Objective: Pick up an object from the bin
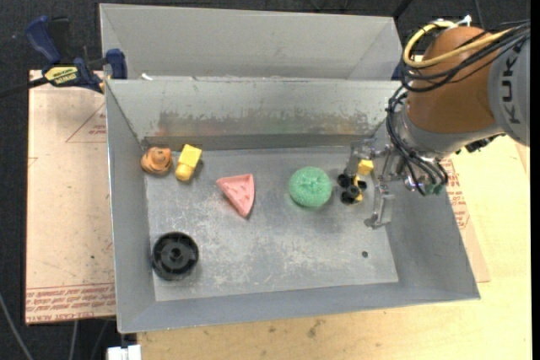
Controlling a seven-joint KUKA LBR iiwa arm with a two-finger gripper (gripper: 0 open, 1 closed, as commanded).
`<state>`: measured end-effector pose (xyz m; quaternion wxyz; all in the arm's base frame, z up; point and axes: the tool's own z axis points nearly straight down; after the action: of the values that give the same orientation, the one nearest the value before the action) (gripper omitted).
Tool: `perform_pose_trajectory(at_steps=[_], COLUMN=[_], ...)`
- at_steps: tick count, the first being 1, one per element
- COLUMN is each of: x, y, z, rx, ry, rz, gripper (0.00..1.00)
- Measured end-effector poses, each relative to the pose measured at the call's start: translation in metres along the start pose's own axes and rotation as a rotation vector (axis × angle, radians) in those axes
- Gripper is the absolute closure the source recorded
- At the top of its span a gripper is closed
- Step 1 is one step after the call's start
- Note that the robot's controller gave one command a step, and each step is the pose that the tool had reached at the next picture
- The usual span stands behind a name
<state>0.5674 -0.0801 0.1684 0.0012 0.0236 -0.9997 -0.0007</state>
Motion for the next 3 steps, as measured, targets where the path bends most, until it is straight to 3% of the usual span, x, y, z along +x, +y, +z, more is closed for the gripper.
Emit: perform_pose_trajectory(at_steps=[1,2,3], x=[-0.042,-0.021,-0.049], y=[0.029,0.025,0.053], z=[0.043,0.085,0.091], rx=[0.001,-0.001,0.001], ry=[-0.012,-0.009,-0.006], rz=[0.043,0.042,0.188], gripper=[0.0,0.0,1.0])
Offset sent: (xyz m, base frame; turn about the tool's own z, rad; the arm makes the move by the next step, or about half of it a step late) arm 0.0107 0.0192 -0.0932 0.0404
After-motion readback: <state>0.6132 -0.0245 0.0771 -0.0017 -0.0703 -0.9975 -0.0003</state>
